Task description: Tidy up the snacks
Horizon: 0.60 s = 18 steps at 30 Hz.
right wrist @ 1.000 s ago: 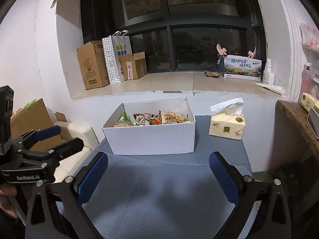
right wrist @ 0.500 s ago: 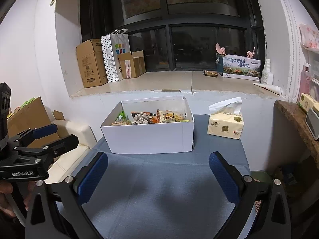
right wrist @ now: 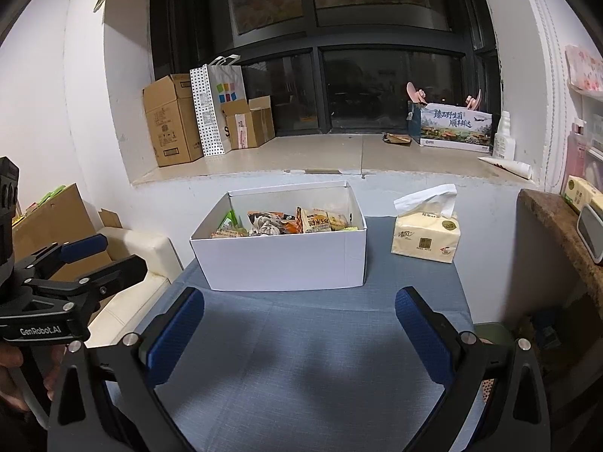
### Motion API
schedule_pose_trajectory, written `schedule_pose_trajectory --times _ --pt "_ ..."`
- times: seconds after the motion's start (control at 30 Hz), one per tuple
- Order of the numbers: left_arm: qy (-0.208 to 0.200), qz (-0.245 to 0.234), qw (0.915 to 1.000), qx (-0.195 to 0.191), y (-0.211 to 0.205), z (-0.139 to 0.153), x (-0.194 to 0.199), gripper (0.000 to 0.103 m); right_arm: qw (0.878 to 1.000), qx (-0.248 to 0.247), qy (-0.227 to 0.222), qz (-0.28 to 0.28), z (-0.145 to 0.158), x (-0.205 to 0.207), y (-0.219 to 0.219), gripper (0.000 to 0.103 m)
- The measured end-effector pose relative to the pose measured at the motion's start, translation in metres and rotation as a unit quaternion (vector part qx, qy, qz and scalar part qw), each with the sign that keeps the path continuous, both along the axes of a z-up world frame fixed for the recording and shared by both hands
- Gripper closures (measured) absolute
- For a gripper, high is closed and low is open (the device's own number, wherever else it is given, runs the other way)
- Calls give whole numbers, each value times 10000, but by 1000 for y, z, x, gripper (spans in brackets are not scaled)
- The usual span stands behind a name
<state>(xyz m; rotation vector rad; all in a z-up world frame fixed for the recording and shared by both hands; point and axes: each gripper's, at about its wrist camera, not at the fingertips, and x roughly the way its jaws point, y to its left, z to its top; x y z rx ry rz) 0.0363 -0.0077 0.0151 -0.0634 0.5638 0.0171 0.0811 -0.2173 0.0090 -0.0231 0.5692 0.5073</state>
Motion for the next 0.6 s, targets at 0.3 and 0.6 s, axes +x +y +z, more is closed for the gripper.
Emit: schedule_pose_trajectory --times 0.3,0.6 --pt "20 1 10000 11 0 -2 -1 0 10000 -4 7 -11 0 0 0 0" --pt "23 8 10000 26 1 -2 0 0 10000 -15 1 -24 1 -1 -1 0"
